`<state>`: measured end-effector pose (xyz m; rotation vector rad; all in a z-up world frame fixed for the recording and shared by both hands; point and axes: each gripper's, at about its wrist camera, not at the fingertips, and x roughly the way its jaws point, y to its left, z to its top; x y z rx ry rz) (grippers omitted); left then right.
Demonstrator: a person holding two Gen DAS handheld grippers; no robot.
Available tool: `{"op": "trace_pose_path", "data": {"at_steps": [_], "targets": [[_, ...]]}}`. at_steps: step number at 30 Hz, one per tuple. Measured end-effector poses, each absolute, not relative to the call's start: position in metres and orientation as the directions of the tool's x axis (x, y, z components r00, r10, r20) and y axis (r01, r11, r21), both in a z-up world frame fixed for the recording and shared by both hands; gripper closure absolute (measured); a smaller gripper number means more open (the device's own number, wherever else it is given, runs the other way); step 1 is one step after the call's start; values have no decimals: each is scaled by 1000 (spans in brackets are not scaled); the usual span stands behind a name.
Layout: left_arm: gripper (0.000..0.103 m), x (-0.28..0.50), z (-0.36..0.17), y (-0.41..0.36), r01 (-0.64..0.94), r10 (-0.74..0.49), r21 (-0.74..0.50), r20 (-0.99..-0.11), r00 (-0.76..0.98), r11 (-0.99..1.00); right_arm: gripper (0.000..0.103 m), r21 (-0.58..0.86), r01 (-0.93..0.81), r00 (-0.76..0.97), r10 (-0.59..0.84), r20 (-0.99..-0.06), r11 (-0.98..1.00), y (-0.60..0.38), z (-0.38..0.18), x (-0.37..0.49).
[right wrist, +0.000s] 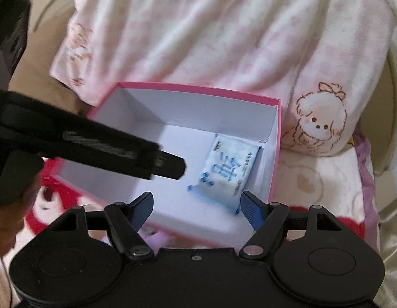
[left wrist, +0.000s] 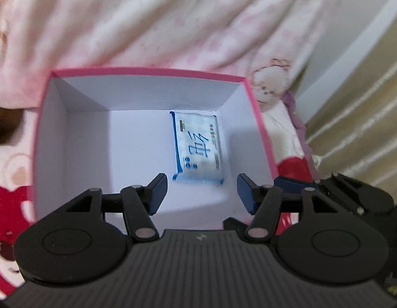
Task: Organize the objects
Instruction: 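Withdraw the left tool and move it to the white-and-orange floss box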
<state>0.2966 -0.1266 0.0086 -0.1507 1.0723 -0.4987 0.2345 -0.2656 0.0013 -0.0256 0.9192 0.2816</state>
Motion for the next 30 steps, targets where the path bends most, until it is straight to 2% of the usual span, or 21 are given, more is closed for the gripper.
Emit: {"op": "trace_pose_path", "data": {"at_steps": [7, 14, 19, 21, 26, 30], "targets": [[34, 234, 66, -96, 406, -431, -268, -813, 391, 874, 24, 150, -299, 579, 304, -757, 942, -264, 48, 184], [26, 176, 90, -57, 468, -453, -252, -803, 387, 847, 21, 123, -359, 603, 330, -726, 925, -248, 81, 127], [22, 145, 81, -34, 449, -433, -255, -829, 354, 856, 19, 124, -397, 597, 358, -718, 909, -231, 86, 92], [22, 133, 73, -25, 442, -446, -277, -827, 341, 853, 18, 165, -399, 583, 389, -714, 902, -228, 82, 82], [21, 111, 48, -6, 407, -464, -324, -829, 312, 854, 17, 247, -397, 564, 448, -694, 884, -219, 62, 59], [19, 105, 27, 3, 374, -432, -301, -835, 340, 877, 17, 248, -399, 542, 446, -713, 882, -206, 39, 51]]}}
